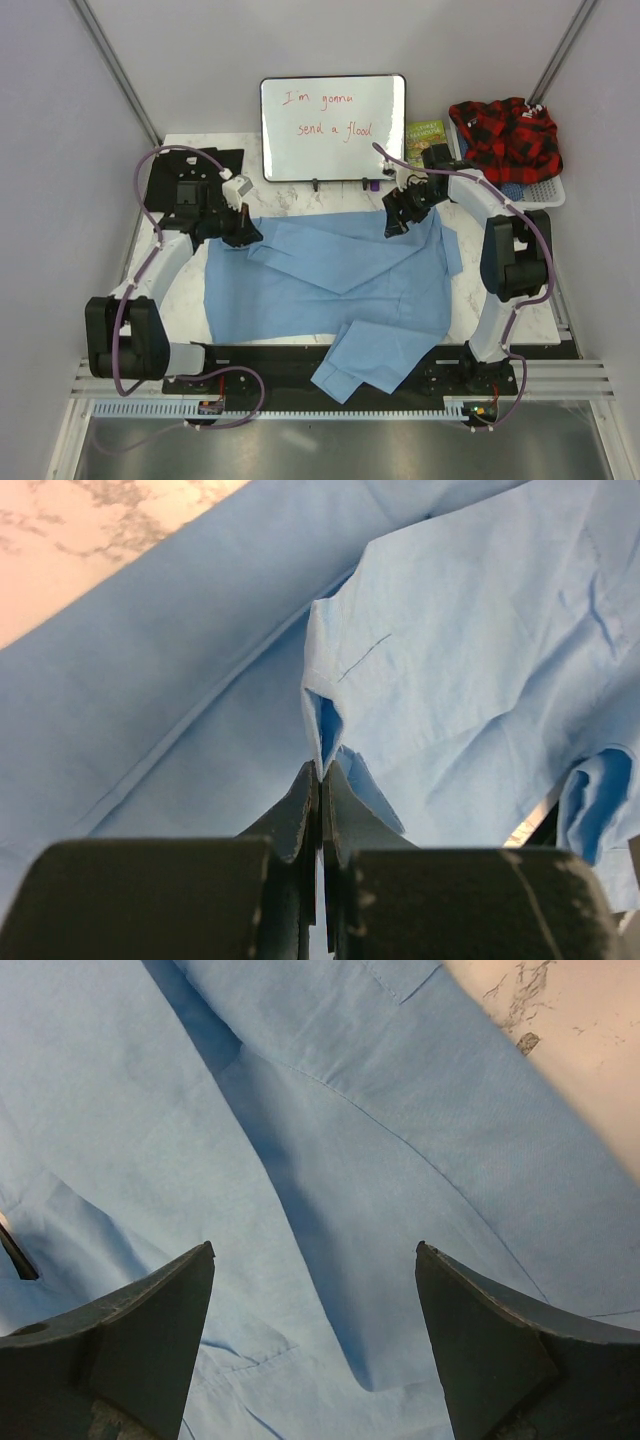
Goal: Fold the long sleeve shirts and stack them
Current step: Fold the shirt
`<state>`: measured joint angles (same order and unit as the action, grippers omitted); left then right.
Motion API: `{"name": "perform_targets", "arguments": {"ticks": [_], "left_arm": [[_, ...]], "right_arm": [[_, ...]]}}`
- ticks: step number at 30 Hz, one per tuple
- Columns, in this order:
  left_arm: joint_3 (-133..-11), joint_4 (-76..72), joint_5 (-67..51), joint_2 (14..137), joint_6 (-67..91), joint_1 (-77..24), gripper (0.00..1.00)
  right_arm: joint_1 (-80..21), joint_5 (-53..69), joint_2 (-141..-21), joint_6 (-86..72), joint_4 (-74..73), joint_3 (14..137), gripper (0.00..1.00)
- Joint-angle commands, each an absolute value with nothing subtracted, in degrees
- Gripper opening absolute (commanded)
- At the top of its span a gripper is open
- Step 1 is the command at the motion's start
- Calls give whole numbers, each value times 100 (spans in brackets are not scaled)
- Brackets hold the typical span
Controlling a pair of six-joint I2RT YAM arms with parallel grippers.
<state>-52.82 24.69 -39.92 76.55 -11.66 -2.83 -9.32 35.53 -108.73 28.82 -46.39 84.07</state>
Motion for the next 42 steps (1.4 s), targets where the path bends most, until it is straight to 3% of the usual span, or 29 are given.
{"name": "perform_targets", "arguments": {"ticks": [1,9,12,13,16,20,29,42], "left_arm": [[-5458,2259,-3771,7962,-1634,-88,2],[-5484,2092,-3464,8481,-1942,-9,2],[-5598,2214,-3173,8797,-1925,191,20],[-5651,2276,-3112,8876,-1899,376,35],[-5914,2521,-3006,8948,-1916,754,52],[-5828,2724,-3076,8579,-2469,730,61],[-5642,2979,-2575,9280,-2620,369,55],[-6934,3173,-2233,10941,-2364,141,47]], "right_arm": [[-897,3463,-10881,2988,-4693,8622,89],[-896,3437,-10916,2997,-4711,8605,88],[-896,3358,-10907,2980,-4711,8578,86],[-896,3314,-10890,2988,-4720,8543,86],[-896,3015,-10767,2971,-4702,8456,83],[-905,2620,-10714,2716,-4685,8342,75],[-897,1539,-10968,2760,-4474,7866,72],[-677,949,-12260,2821,-4342,9042,70]]}}
